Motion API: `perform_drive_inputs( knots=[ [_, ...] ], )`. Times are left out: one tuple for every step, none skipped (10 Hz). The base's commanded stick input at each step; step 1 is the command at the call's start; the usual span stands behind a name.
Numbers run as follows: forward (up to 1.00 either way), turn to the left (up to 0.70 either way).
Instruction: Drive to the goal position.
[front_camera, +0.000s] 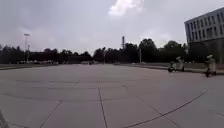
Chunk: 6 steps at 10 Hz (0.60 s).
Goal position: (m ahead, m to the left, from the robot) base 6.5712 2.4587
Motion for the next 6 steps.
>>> perform_drive_inputs(
  knots=[
    [0.27, 0.0],
    [0.44, 0.0],
    [0.61, 0.0],
    [0.7, 0.0],
    [0.7, 0.0],
    [0.7, 0.0]
  ],
)
